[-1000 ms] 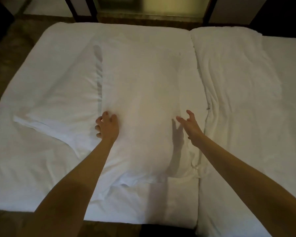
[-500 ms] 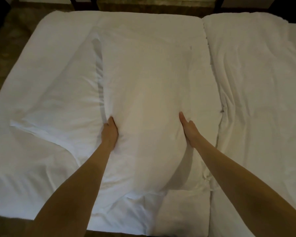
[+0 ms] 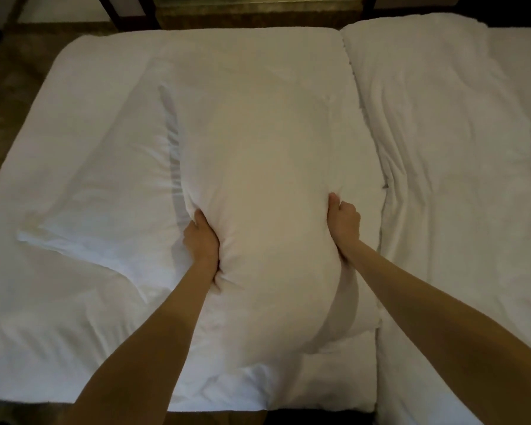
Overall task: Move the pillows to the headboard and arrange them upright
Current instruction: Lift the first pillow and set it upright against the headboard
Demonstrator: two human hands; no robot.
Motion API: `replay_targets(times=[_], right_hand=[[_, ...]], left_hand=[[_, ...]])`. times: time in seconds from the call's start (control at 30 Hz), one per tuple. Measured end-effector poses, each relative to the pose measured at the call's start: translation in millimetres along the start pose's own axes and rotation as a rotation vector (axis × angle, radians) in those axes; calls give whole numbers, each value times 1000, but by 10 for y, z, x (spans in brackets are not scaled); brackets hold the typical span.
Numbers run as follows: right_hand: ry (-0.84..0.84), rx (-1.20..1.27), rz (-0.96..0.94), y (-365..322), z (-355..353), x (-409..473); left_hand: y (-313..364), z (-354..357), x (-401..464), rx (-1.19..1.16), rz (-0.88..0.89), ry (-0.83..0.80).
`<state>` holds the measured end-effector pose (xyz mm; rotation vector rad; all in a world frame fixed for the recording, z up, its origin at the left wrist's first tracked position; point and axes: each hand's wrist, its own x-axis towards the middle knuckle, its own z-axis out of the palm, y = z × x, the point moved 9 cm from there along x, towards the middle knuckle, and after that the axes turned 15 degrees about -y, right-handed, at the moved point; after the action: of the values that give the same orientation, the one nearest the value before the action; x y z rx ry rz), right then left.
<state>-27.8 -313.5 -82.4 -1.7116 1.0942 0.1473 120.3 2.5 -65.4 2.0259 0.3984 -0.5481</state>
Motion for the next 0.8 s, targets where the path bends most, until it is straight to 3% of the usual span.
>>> replay_targets(times=[0.23, 0.8], right_hand=[[152, 6, -134, -72, -524, -485], [537, 247, -304, 484, -2384, -2193]], left_hand=[[209, -84, -640, -159, 165, 50], [1059, 600, -2261, -276, 546, -194]])
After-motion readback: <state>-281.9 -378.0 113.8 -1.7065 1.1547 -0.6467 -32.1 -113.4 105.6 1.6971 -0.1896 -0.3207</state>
